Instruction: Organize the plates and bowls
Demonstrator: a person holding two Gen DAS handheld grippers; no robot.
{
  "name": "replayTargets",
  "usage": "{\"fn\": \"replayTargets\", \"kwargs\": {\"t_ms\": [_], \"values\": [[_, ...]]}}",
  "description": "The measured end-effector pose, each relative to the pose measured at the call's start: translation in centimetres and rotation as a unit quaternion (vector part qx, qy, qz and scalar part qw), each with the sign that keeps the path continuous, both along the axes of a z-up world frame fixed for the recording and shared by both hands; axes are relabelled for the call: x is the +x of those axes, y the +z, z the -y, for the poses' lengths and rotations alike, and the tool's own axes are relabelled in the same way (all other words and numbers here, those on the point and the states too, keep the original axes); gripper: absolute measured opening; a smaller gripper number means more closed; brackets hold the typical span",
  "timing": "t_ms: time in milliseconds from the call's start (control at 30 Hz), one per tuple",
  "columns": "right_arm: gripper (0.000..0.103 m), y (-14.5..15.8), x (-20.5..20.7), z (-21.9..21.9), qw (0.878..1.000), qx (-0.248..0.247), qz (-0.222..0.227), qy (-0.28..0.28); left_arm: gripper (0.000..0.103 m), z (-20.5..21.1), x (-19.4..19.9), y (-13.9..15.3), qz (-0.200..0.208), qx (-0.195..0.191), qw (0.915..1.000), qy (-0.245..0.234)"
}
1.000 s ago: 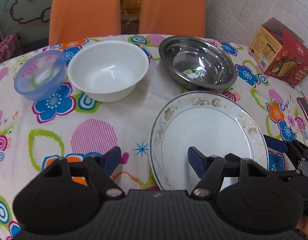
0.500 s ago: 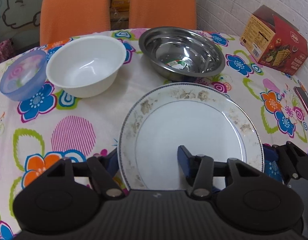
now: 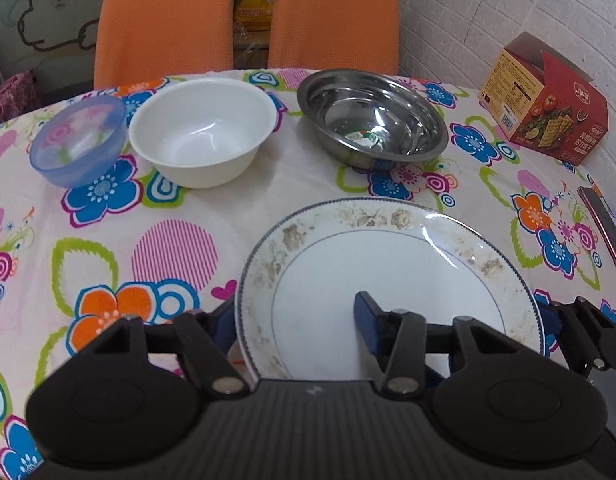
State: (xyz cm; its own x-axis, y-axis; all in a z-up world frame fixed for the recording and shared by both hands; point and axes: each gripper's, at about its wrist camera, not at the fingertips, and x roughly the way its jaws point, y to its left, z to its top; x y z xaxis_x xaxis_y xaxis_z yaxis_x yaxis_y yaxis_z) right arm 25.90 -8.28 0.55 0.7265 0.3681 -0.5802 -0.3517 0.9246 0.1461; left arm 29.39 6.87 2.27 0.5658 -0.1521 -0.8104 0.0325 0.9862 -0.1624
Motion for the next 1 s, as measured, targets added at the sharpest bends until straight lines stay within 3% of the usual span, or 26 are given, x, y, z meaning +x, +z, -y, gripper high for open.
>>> {"fn": "replayTargets", "kwargs": {"t_ms": [267, 533, 833, 1000], "values": [[0.085, -0.9, -0.4, -0.3, 1.000, 0.012, -0.019, 0.003, 0.047, -0.2, -1.1, -0.1, 0.008, 0.012, 0.9999, 0.001], [0.085, 1.0, -2.1, -1.1, 1.000, 0.011, 0.018, 0.012, 0.047, -1.3, -3.1, 1.7, 0.037, 0.003, 0.9993, 0.012], [0.085, 2.3, -7.9, -4.8, 0.997, 0.017, 0.044, 0.066, 0.047, -5.7, -11.2, 4.0, 0.077, 0.014, 0.9947, 0.066], [0.085, 1.8, -10.9, -7.8, 0.993, 0.026, 0.038, 0.110, 0.047, -8.7, -16.5, 3.6, 0.072, 0.032, 0.9908, 0.110]]}}
